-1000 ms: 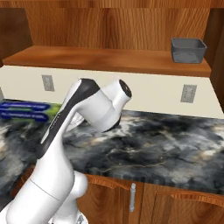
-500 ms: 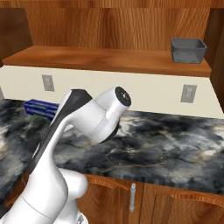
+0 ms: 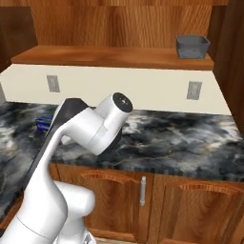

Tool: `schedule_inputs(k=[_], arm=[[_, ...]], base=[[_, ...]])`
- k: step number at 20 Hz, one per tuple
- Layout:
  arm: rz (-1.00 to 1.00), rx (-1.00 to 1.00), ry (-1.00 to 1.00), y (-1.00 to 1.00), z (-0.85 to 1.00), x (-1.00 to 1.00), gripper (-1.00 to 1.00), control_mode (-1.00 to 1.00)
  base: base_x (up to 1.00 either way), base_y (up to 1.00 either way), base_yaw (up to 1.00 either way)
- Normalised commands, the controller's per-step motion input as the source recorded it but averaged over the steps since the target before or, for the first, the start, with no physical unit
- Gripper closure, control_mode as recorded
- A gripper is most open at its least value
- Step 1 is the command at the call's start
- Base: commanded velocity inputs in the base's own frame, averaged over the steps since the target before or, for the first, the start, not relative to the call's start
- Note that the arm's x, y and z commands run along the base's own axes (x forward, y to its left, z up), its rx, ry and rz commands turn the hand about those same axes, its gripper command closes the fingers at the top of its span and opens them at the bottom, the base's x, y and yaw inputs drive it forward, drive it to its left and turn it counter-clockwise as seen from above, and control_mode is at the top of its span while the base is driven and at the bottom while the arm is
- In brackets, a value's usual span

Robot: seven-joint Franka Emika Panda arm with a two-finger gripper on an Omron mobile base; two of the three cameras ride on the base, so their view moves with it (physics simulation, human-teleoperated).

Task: Retrieve the tupperware and aluminum foil from the cabinet and place them on the dining counter near the plate with fish and potato to prepare for storing leftovers.

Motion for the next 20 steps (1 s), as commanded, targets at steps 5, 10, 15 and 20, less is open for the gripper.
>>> schedule_inputs(k=[5,10,15,20], arm=[[0.0,0.0,0.0,0.0,0.0,0.0,1.0,1.0],[0.0,0.0,0.0,0.0,0.0,0.0,1.0,1.0],[0.0,0.0,0.0,0.0,0.0,0.0,1.0,1.0],[0.0,0.0,0.0,0.0,0.0,0.0,1.0,1.0]], base=[[-1.0,-0.3,-0.25],[-0.69,-0.77,-0.45],[-0.07,-0.81,-0.75],[0.0,-0.68,-0.82]])
